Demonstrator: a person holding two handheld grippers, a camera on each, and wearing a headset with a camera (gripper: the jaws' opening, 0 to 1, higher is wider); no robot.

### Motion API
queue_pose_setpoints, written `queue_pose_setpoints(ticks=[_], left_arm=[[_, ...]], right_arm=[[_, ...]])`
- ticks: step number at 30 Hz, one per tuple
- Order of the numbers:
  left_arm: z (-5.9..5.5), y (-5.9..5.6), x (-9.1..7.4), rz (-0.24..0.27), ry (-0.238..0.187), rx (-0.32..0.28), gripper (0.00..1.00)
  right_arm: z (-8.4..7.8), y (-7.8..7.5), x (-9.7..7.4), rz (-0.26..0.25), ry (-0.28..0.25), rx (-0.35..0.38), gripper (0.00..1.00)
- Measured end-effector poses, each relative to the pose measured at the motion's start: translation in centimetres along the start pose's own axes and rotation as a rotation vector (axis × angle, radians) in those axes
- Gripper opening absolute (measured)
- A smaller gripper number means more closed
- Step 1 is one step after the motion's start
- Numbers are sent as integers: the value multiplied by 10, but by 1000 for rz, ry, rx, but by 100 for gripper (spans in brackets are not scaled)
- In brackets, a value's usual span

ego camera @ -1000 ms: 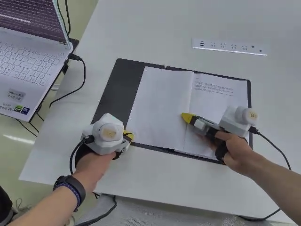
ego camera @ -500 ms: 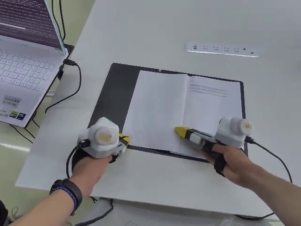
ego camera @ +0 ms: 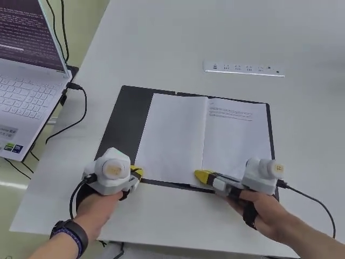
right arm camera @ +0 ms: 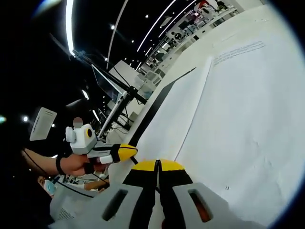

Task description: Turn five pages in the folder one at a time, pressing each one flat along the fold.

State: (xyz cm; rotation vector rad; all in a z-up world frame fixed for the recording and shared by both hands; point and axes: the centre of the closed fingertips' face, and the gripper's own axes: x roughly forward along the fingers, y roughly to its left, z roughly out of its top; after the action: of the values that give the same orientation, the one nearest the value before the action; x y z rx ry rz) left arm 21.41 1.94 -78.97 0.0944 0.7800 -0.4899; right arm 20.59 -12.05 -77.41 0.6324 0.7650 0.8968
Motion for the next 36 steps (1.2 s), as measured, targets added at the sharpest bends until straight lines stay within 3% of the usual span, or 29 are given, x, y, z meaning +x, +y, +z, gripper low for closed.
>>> queue_pose_setpoints(ticks=[23,25,29,36], left_arm=[[1,1,0,15,10,-74,0],[0,-2,0,1,36,-124,0],[2,-8,0,-18,46,-129,4],[18,-21,-7,-42,10,-106,14]], right_arm=[[-3,-1,-3,-74,-66,62,0],[-1,-1,-3,-82,-72,100,0],[0,2,-6,-83,-73,81,4],[12,10,-16,-87,-84,24,13]])
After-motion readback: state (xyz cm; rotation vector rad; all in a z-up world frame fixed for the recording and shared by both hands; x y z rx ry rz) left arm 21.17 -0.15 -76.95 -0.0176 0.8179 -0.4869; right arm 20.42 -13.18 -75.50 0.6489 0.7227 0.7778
